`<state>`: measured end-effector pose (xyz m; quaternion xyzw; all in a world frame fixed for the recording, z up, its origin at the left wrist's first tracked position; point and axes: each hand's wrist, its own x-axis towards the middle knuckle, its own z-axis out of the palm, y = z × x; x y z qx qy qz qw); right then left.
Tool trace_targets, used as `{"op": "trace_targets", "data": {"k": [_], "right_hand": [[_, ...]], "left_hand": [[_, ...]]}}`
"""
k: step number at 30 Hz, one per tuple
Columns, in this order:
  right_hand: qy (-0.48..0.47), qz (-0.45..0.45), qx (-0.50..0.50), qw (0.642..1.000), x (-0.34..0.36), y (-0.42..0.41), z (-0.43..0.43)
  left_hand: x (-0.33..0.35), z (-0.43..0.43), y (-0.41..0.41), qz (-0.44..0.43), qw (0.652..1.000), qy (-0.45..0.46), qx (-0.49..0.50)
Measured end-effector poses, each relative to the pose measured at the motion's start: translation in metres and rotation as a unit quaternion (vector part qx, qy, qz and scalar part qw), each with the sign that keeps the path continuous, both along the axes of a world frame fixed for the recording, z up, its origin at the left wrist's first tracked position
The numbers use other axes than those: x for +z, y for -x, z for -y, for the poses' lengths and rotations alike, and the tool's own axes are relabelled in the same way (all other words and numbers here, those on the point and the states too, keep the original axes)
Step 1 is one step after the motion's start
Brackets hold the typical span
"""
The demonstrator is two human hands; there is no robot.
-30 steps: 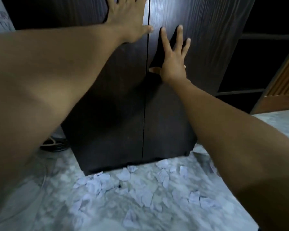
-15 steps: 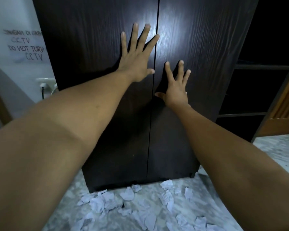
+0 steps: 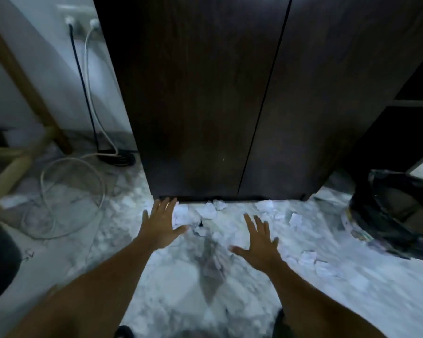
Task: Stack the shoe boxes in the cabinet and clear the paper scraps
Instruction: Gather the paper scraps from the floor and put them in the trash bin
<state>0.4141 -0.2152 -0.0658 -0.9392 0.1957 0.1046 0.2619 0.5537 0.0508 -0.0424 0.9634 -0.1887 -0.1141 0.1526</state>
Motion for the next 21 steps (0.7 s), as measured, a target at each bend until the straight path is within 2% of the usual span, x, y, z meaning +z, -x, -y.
{"op": "trace_targets", "data": {"k": [4, 7, 12, 14, 17, 21], "right_hand": [[-0.024, -0.055, -0.029, 0.998, -0.061, 0.030, -0.016], [-0.058, -0.047, -0.019, 0.997, -0.089, 0.031, -0.029], [-0.023, -0.011, 0.039, 0.999, -0.120, 0.011, -0.049], [-0.026, 0.025, 0.050, 0.998, -0.122, -0.002, -0.050], [-0.002, 0.061, 0.064, 0.996, -0.120, -0.014, -0.042], [0.018, 0.052, 0.085, 0.995, -0.126, -0.015, -0.031]], "left_hand": [[-0.086, -0.041, 0.042, -0.096, 0.983, -0.018, 0.156], [-0.124, -0.051, 0.056, -0.147, 0.975, -0.022, 0.164], [-0.146, -0.034, 0.052, -0.121, 0.988, 0.062, 0.079], [-0.146, -0.033, 0.045, -0.063, 0.992, 0.099, 0.049], [-0.148, -0.046, 0.032, 0.048, 0.995, 0.069, 0.050], [-0.159, -0.071, 0.019, 0.010, 0.993, 0.004, 0.119]]}}
